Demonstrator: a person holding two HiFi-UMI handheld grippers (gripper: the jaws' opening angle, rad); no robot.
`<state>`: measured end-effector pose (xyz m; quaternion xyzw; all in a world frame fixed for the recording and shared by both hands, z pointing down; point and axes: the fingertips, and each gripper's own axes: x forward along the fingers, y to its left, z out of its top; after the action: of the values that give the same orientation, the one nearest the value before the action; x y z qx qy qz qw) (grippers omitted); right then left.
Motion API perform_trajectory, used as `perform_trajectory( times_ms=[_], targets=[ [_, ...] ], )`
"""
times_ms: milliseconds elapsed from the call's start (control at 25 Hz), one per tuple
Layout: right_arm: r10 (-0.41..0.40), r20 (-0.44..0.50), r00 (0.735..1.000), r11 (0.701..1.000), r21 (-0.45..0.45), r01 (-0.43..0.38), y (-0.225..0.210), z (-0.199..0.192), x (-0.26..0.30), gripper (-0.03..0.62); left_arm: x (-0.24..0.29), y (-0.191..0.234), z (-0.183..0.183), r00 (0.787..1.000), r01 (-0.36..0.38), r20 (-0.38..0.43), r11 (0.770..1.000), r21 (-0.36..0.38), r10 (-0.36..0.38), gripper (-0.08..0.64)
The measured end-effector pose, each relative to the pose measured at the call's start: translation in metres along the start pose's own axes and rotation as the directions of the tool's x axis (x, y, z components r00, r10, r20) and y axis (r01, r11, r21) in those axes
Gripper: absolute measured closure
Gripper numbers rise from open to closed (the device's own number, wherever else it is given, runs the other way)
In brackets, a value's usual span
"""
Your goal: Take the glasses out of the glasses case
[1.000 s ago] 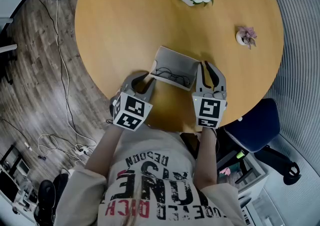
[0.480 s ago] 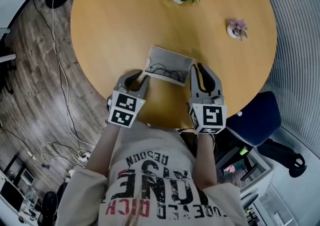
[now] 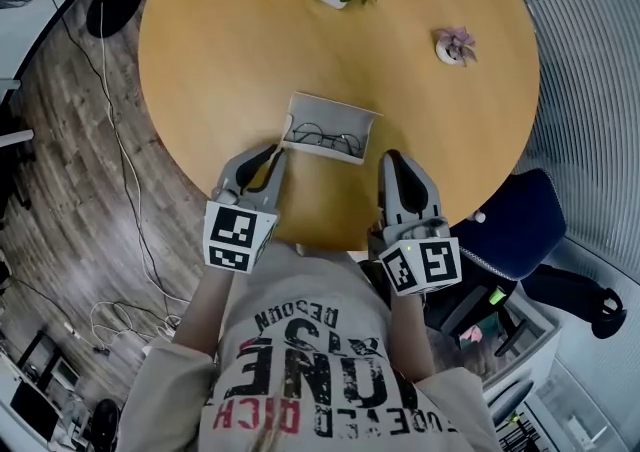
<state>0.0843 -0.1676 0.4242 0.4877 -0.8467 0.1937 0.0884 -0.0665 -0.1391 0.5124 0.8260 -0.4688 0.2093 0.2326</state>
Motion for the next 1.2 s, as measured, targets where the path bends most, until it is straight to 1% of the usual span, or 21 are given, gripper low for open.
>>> perform_trajectory(
  times_ms=[280, 400, 480, 560, 600, 680, 760, 840, 920, 1000, 1040, 1120, 1200],
  targets=[
    [-0.028, 0.065, 0.997, 0.991, 0.133, 0.019, 0.006, -0.005, -0.032, 0.568, -0.014, -0.005, 0.013, 0.999, 0.007, 0.039, 1.0, 0.018, -0.008, 0.515],
    [-0.039, 0.069, 0.997, 0.99, 0.14, 0.029, 0.006, -0.008, -0.039, 0.568, -0.014, -0.007, 0.021, 0.999, 0.019, 0.05, 0.999, 0.032, -0.021, 0.52],
    [-0.047, 0.073, 0.996, 0.989, 0.141, 0.036, 0.005, -0.008, -0.042, 0.568, -0.011, -0.011, 0.023, 0.998, 0.04, 0.037, 0.996, 0.078, -0.043, 0.52],
    [-0.057, 0.077, 0.995, 0.988, 0.146, 0.045, 0.002, -0.009, -0.044, 0.568, -0.004, -0.016, 0.024, 0.998, 0.062, 0.01, 0.985, 0.164, -0.064, 0.518],
    [-0.063, 0.076, 0.995, 0.988, 0.147, 0.051, 0.0, -0.01, -0.046, 0.568, 0.001, -0.019, 0.024, 0.997, 0.076, -0.009, 0.974, 0.215, -0.076, 0.518],
    [-0.077, 0.071, 0.995, 0.986, 0.152, 0.065, -0.004, -0.012, -0.048, 0.568, 0.01, -0.028, 0.022, 0.993, 0.115, -0.064, 0.942, 0.317, -0.099, 0.513],
    [-0.089, 0.067, 0.994, 0.984, 0.163, 0.077, -0.008, -0.014, -0.051, 0.568, 0.022, -0.036, 0.015, 0.984, 0.162, -0.138, 0.896, 0.414, -0.114, 0.487],
    [-0.101, 0.067, 0.993, 0.981, 0.173, 0.088, -0.012, -0.015, -0.053, 0.568, 0.034, -0.045, 0.011, 0.97, 0.217, -0.211, 0.831, 0.512, -0.124, 0.468],
    [-0.11, 0.066, 0.992, 0.979, 0.181, 0.097, -0.015, -0.016, -0.054, 0.568, 0.047, -0.053, 0.007, 0.951, 0.279, -0.278, 0.76, 0.587, -0.134, 0.466],
    [-0.119, 0.063, 0.991, 0.976, 0.189, 0.105, -0.017, -0.017, -0.055, 0.568, 0.058, -0.059, 0.004, 0.928, 0.342, -0.344, 0.695, 0.632, -0.143, 0.466],
    [-0.125, 0.06, 0.99, 0.975, 0.195, 0.111, -0.019, -0.018, -0.055, 0.568, 0.063, -0.062, 0.001, 0.914, 0.373, -0.38, 0.666, 0.645, -0.144, 0.466],
    [-0.139, 0.053, 0.989, 0.97, 0.208, 0.125, -0.022, -0.021, -0.055, 0.568, 0.071, -0.064, -0.004, 0.884, 0.427, -0.45, 0.614, 0.663, -0.13, 0.466],
    [-0.152, 0.045, 0.987, 0.966, 0.217, 0.139, -0.026, -0.025, -0.056, 0.568, 0.079, -0.065, -0.009, 0.858, 0.467, -0.502, 0.566, 0.679, -0.107, 0.466]
  ],
)
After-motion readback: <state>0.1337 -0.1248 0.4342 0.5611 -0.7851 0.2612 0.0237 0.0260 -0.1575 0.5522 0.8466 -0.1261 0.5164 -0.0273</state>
